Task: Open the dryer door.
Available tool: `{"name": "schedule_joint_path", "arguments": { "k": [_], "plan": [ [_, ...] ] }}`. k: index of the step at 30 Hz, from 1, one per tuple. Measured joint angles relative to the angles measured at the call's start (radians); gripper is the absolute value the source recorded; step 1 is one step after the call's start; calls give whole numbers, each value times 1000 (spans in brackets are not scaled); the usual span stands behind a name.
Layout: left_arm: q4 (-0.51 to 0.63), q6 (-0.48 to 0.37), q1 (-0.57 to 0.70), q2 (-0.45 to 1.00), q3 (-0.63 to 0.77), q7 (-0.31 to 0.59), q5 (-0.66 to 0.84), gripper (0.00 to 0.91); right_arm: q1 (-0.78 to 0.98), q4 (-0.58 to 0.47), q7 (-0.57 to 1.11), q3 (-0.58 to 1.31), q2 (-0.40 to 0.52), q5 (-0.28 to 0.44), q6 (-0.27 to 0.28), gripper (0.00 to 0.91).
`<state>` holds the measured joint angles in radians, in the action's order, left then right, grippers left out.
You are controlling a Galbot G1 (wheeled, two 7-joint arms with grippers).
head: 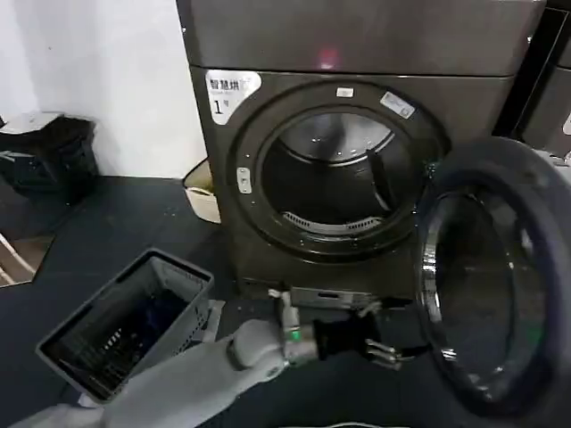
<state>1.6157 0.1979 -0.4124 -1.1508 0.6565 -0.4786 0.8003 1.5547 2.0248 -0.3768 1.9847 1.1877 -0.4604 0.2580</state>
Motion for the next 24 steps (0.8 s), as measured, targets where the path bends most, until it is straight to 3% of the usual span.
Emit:
{"name": "schedule_joint_path", "arguments": {
  "k": [6,24],
  "plan": [
    [-89,1,53,-105,51,4,-9,907,13,3,143,89,-2,5,50,907],
    [-334,53,168,-386,110,119,-39,907,71,-95,137,303,-37,67,33,907]
  ]
}}
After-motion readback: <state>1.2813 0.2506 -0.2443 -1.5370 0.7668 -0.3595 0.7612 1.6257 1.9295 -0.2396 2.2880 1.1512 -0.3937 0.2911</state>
